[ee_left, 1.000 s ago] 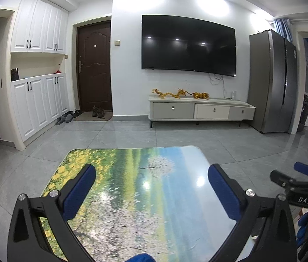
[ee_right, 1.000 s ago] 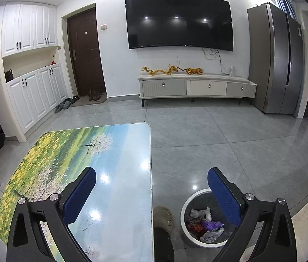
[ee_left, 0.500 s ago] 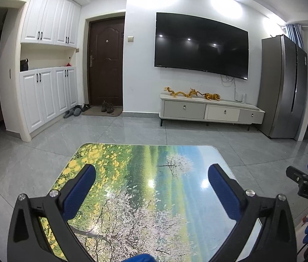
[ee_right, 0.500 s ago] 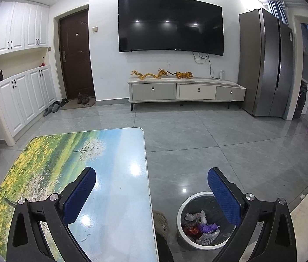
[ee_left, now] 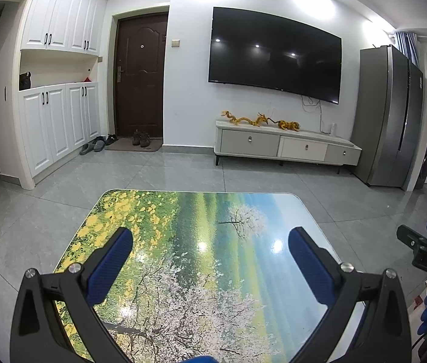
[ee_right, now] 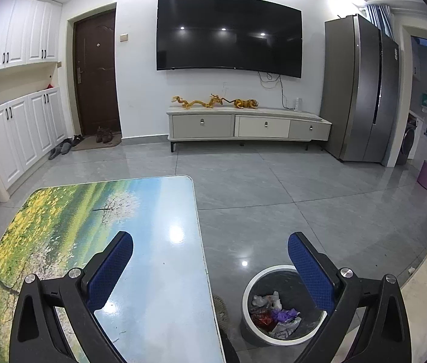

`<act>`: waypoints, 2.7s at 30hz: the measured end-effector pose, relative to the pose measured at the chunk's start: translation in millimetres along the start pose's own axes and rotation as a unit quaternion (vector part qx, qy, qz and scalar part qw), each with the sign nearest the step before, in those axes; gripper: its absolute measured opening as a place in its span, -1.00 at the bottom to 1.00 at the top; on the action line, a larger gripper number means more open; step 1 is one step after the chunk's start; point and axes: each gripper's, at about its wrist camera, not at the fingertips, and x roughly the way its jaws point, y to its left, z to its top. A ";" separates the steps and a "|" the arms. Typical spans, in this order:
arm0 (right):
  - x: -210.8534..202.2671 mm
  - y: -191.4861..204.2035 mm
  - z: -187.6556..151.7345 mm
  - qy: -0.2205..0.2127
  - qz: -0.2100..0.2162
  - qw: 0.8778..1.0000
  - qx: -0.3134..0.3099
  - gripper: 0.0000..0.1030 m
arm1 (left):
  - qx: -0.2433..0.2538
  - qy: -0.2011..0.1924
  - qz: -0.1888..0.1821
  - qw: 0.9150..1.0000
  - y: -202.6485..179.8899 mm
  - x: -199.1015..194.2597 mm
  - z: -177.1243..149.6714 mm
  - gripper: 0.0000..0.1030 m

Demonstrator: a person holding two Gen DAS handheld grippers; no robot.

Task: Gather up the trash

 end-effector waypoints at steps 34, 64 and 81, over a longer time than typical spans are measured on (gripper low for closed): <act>15.1 -23.2 -9.7 0.010 -0.028 0.999 0.017 1.00 | 0.032 0.048 -0.039 0.998 -23.7 26.6 -10.9 1.00; 12.4 -24.7 -16.6 0.014 -0.030 0.999 0.017 1.00 | 0.026 0.057 -0.032 0.997 -20.6 23.3 -16.4 1.00; 9.0 -25.4 -16.6 0.012 -0.032 0.999 0.014 1.00 | 0.020 0.062 -0.027 0.997 -14.1 15.2 -18.2 1.00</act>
